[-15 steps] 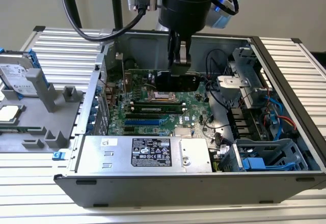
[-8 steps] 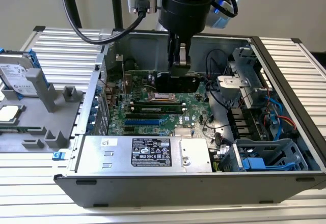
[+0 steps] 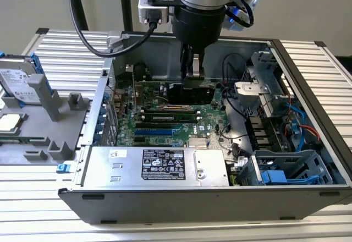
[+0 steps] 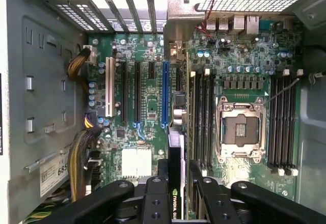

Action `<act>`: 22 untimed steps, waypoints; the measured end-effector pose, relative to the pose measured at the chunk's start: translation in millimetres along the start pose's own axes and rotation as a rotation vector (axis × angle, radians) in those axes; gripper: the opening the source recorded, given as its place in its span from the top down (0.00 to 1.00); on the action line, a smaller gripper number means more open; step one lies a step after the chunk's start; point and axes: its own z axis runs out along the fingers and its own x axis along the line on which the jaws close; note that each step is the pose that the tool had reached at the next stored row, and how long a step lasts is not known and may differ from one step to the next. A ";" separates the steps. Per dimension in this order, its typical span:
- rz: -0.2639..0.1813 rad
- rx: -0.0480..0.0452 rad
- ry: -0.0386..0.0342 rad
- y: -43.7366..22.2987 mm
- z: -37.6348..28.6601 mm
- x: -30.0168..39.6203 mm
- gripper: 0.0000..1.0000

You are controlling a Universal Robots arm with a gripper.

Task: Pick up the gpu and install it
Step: 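Insert the gpu into the slot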

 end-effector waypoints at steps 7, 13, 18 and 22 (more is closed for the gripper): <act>0.000 0.0000 0.0007 0.0 3.0 0.0 1.00; 0.000 0.0000 0.0008 -0.1 5.4 0.1 1.00; 0.000 0.0000 0.0010 -0.1 7.3 0.1 1.00; 0.000 0.0000 0.0013 -0.1 9.0 0.1 1.00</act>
